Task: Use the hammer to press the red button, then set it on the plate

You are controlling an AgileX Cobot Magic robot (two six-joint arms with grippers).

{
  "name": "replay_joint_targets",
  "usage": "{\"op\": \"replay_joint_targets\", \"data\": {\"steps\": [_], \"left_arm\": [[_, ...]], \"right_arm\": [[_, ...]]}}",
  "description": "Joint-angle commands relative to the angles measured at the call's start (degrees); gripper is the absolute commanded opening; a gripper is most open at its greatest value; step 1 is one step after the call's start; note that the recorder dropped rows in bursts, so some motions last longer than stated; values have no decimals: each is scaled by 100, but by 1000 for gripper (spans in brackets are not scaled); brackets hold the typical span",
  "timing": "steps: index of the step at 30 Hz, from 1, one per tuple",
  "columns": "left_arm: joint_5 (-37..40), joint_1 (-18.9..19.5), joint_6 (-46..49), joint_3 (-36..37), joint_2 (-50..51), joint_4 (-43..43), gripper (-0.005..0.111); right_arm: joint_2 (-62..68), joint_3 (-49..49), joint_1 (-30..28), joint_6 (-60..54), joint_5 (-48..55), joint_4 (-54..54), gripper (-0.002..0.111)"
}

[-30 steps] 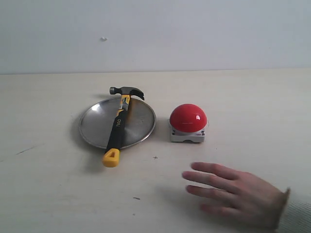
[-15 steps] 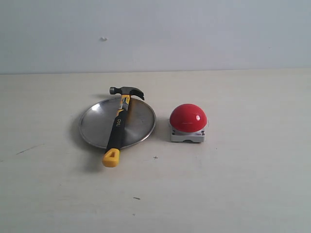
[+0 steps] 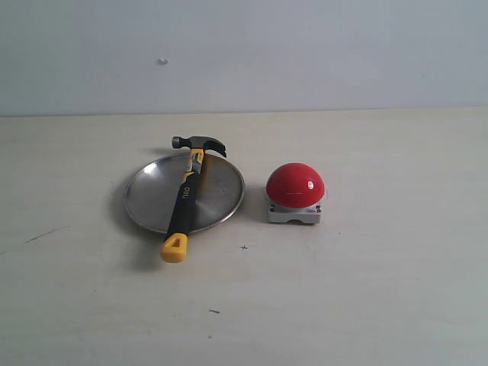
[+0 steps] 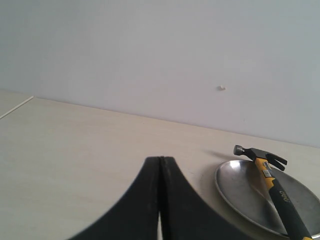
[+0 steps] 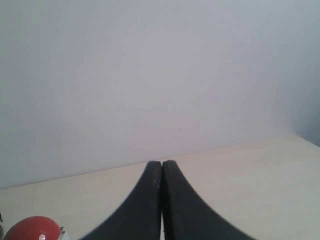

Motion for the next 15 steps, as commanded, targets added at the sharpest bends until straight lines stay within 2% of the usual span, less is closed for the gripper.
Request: {"op": "replay_joint_targets", "data": {"steps": [1, 15], "left_arm": [[37, -8, -22, 13, -29, 9, 0], [37, -8, -22, 13, -29, 9, 0]], "right_arm": [[-39, 12, -35, -4, -43, 0, 0], [-39, 12, -35, -4, -43, 0, 0]]}}
